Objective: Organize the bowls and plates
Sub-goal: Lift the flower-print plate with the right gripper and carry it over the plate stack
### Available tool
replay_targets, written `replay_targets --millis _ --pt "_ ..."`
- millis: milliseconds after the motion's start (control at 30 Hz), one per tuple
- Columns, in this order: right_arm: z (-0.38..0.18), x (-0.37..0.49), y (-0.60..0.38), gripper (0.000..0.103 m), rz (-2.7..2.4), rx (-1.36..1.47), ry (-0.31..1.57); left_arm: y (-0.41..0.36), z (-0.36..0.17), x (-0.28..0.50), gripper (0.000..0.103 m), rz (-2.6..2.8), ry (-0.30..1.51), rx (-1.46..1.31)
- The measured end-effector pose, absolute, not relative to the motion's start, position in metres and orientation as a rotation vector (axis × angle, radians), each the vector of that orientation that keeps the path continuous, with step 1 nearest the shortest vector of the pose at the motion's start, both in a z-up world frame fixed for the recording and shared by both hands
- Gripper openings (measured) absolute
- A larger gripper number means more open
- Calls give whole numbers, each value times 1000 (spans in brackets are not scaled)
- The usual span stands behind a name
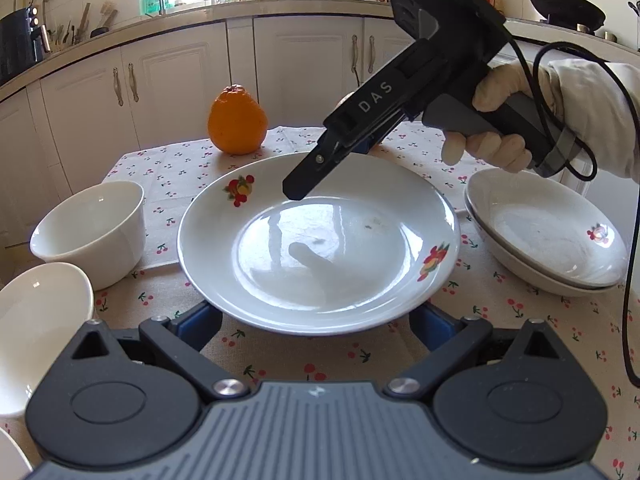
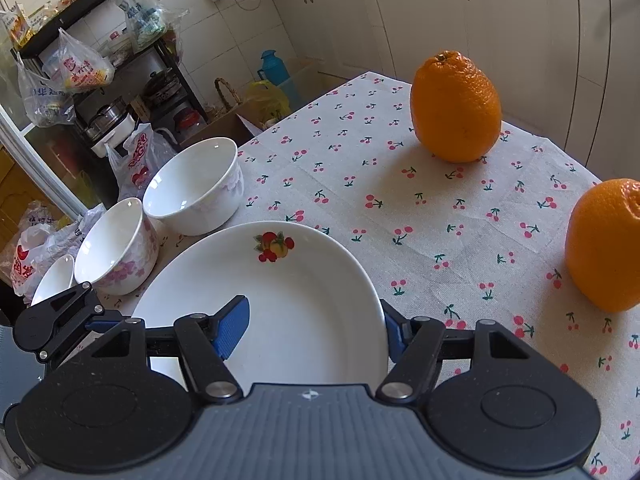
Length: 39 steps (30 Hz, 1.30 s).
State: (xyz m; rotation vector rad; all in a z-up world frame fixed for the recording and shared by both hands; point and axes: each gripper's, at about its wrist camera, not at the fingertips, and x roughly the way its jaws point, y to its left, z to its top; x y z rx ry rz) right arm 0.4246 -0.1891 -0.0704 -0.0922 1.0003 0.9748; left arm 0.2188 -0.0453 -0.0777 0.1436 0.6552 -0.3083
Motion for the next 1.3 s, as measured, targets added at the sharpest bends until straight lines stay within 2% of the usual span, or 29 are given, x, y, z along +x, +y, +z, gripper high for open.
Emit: replay_targets --millis 833,1300 --pt "-26 355 -260 73 840 -52 902 -82 -48 187 98 -475 603 230" --pt "-33 311 -323 73 697 14 898 -121 -46 177 98 -637 602 299"
